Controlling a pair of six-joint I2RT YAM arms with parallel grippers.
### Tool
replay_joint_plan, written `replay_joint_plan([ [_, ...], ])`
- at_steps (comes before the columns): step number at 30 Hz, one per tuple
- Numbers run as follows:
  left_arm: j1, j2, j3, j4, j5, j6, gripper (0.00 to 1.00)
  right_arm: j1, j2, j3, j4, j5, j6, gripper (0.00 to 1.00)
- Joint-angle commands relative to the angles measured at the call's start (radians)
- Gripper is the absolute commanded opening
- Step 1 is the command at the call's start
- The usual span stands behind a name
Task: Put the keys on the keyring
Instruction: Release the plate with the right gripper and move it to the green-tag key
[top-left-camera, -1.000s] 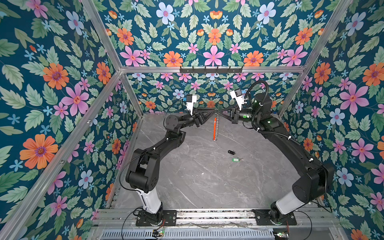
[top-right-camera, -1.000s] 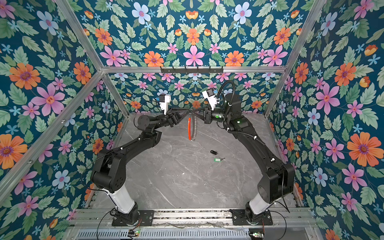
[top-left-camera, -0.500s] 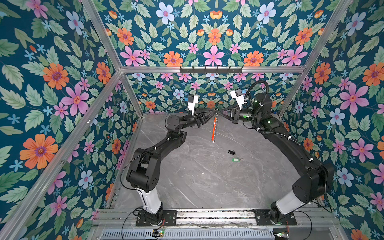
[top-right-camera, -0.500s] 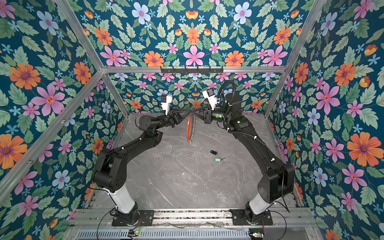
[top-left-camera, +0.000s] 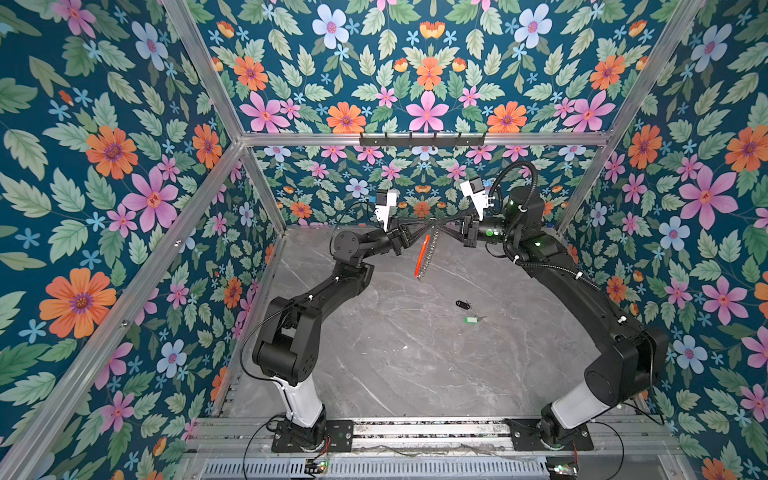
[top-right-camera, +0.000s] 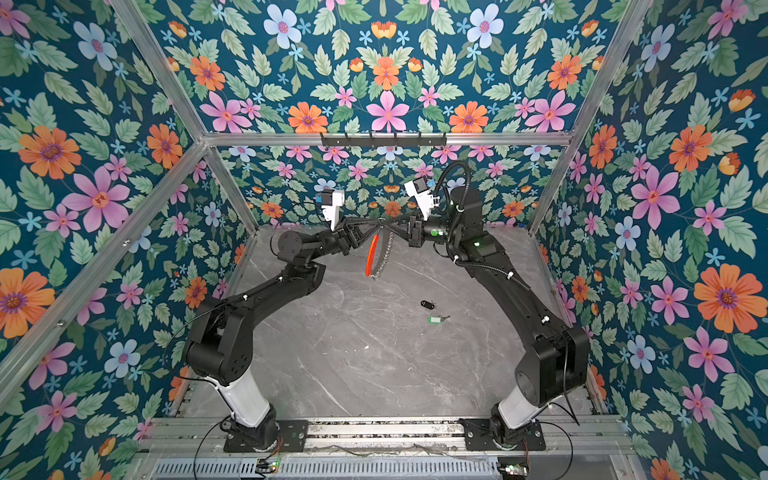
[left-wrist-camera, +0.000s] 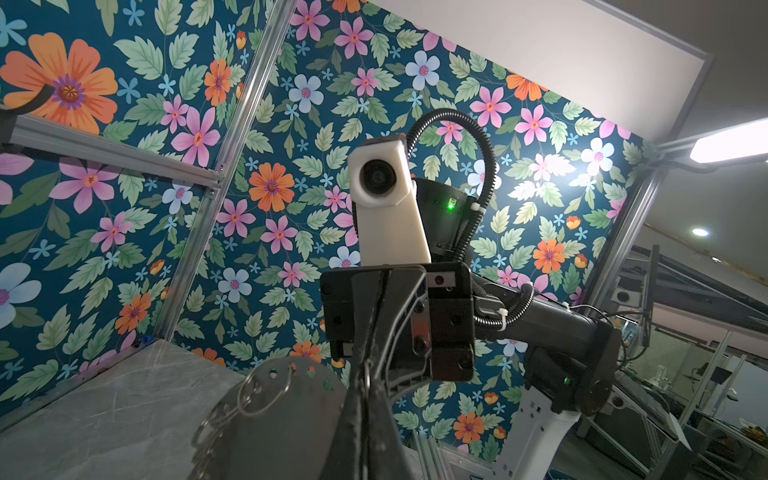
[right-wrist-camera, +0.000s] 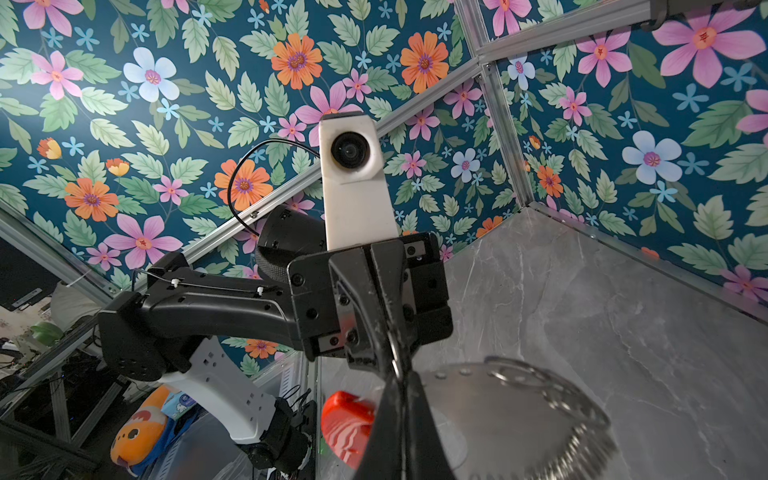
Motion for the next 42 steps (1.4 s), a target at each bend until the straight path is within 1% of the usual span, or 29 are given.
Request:
replay_joint_plan([
  [1,0.001,-0.038,-0.021,-0.07,-0.036,0.085,0.0,0.002,-0.03,-0.02,0.002,0.076,-0.015,0.35],
  [2,0.001,-0.06,-0.037,-0.14,-0.065,0.135,0.0,0.002,-0.05,-0.041,-0.015,0.124,-0.024,0.4],
  [3,0.001,-0.082,-0.051,-0.204,-0.094,0.185,0.0,0.003,-0.071,-0.072,-0.03,0.175,-0.035,0.44],
  [5,0.0,-0.135,-0.087,-0.35,-0.181,0.281,0.0,0.002,-0.132,-0.145,-0.095,0.342,-0.065,0.48],
  [7,-0.001,-0.176,-0.115,-0.463,-0.257,0.352,0.0,0.002,-0.188,-0.212,-0.181,0.53,-0.072,0.49],
  [9,-0.001,-0.202,-0.142,-0.519,-0.325,0.368,0.0,0.002,-0.237,-0.284,-0.26,0.695,-0.065,0.49],
  [11,0.001,-0.223,-0.157,-0.588,-0.382,0.373,0.0,0.001,-0.271,-0.339,-0.348,0.818,-0.042,0.48],
  [12,0.001,-0.23,-0.155,-0.64,-0.406,0.401,0.0,0.0,-0.283,-0.367,-0.397,0.883,-0.018,0.48],
  [14,-0.006,-0.251,-0.165,-0.717,-0.427,0.454,0.0,-0.014,-0.294,-0.421,-0.473,0.945,0.039,0.48],
  [15,-0.009,-0.265,-0.184,-0.734,-0.447,0.455,0.0,-0.025,-0.297,-0.454,-0.488,0.953,0.078,0.47],
  [17,-0.014,-0.294,-0.232,-0.709,-0.452,0.449,0.0,-0.029,-0.297,-0.529,-0.485,0.947,0.108,0.46],
  [19,-0.02,-0.325,-0.275,-0.695,-0.445,0.451,0.0,-0.029,-0.286,-0.588,-0.476,0.949,0.129,0.41],
  [21,-0.025,-0.345,-0.301,-0.701,-0.442,0.453,0.0,-0.03,-0.272,-0.645,-0.447,0.949,0.139,0.38],
  [24,-0.03,-0.351,-0.318,-0.722,-0.422,0.449,0.0,-0.029,-0.236,-0.687,-0.439,0.935,0.141,0.33],
  [26,-0.036,-0.353,-0.317,-0.738,-0.399,0.45,0.0,-0.029,-0.213,-0.709,-0.412,0.921,0.119,0.31],
  [30,-0.048,-0.378,-0.32,-0.792,-0.399,0.455,0.0,-0.03,-0.161,-0.719,-0.404,0.918,0.081,0.18],
  [32,-0.053,-0.391,-0.337,-0.792,-0.401,0.452,0.0,-0.029,-0.144,-0.724,-0.39,0.899,0.058,0.17],
  [36,-0.059,-0.41,-0.349,-0.813,-0.398,0.474,0.0,-0.028,-0.089,-0.713,-0.369,0.875,0.027,0.2],
  [42,-0.062,-0.396,-0.324,-0.843,-0.387,0.481,0.0,-0.01,0.001,-0.659,-0.385,0.892,-0.008,0.24],
])
